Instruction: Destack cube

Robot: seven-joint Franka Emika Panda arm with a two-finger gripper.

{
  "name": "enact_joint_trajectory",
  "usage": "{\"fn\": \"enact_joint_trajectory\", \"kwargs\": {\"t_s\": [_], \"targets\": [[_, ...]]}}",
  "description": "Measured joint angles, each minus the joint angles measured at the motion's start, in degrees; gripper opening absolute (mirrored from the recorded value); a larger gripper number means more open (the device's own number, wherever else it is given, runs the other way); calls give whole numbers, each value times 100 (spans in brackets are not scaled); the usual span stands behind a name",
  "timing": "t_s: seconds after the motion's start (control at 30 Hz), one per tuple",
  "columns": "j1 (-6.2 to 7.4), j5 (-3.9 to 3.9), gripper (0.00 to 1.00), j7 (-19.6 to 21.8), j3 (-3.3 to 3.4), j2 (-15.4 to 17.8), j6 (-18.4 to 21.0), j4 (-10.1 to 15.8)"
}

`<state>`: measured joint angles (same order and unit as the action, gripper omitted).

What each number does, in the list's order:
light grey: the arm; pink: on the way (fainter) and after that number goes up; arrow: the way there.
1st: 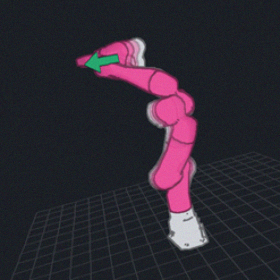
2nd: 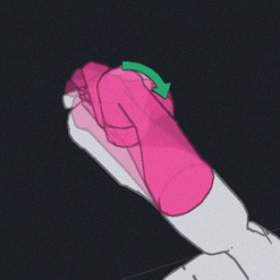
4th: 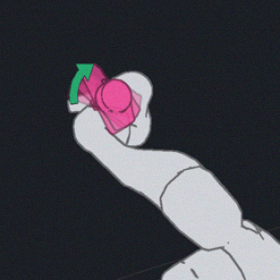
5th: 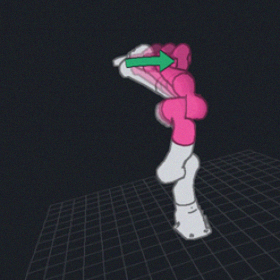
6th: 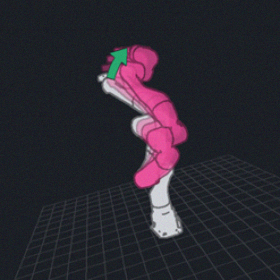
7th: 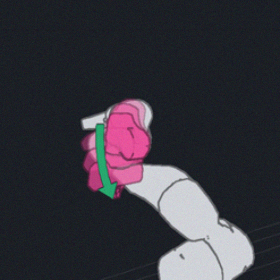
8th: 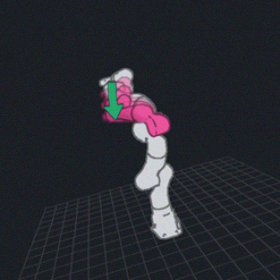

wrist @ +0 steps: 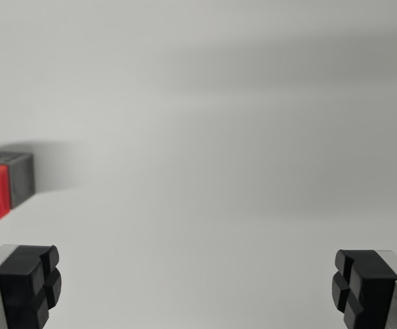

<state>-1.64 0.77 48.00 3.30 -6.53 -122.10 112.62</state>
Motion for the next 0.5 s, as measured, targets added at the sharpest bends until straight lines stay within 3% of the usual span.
{"fn": "enact_joint_trajectory", "kwargs": {"t_s": [0.5], "targets": [[231, -12, 100, 307, -54, -56, -285, 269]]}}
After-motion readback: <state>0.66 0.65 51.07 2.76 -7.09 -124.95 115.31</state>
